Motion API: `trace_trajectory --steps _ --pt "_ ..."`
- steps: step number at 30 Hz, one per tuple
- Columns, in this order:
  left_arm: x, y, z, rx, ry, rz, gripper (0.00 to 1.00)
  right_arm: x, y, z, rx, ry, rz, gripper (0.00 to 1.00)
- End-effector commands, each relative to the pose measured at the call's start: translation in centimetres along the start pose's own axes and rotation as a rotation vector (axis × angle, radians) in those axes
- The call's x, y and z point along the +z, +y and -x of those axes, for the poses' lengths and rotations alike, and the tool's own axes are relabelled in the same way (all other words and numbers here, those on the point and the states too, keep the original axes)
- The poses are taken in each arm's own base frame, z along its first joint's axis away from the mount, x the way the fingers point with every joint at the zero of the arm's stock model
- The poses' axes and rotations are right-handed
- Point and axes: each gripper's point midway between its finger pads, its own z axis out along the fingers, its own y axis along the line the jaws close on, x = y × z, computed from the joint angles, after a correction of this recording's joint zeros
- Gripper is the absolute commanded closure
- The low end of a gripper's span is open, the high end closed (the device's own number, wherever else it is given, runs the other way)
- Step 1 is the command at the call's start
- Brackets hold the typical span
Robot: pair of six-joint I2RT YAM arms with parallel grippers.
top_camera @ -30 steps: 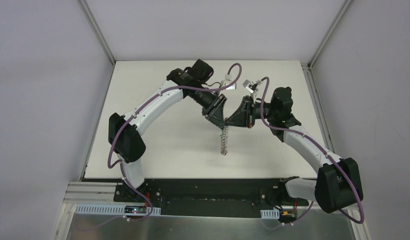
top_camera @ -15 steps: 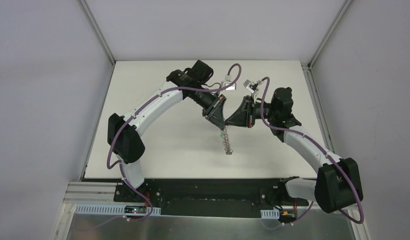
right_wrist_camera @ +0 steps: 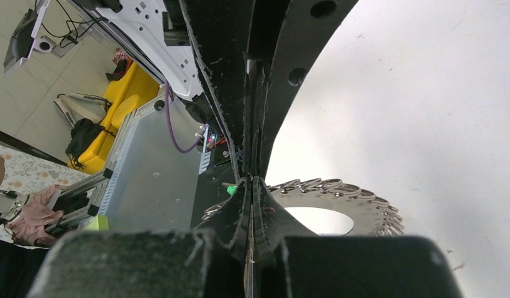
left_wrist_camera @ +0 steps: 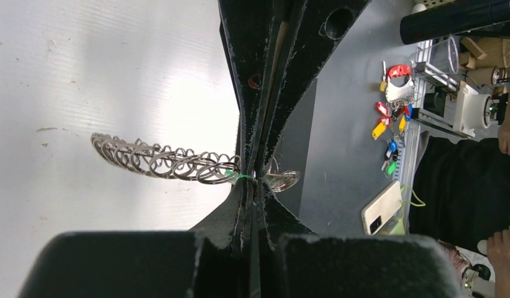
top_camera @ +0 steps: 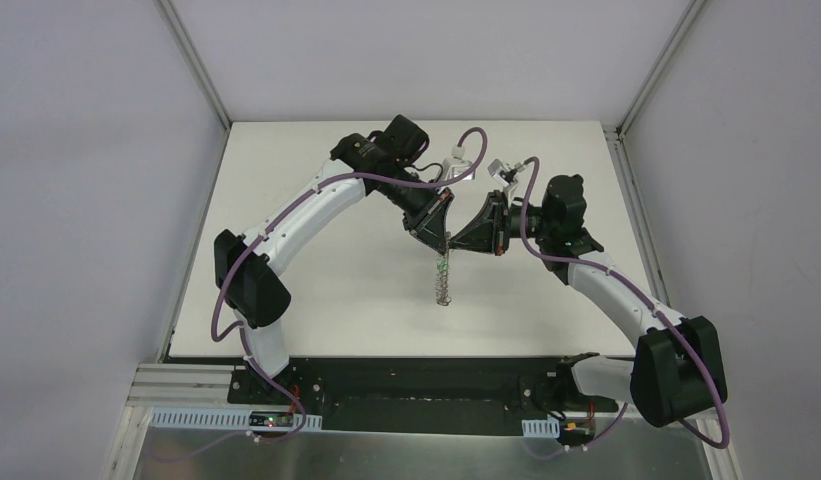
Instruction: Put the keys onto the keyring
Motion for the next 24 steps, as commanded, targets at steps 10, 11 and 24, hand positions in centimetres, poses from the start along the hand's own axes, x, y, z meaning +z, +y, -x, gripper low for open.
trace_trajectory --steps 10,11,24 --pt "-2.8 -1.4 1.0 0.046 -0.037 0.050 1.00 -0.6 1.3 -0.3 -0.050 0.026 0.051 1.00" --pt "-2.8 -1.4 1.0 0.046 -0.038 0.050 1.00 -0.6 1.3 -0.3 -0.051 0.026 0.052 1.00" --pt "-2.7 -1.4 1.6 0.057 -0.058 0.045 1.00 -0.5 1.3 -0.6 -0.043 0.035 0.061 1.00"
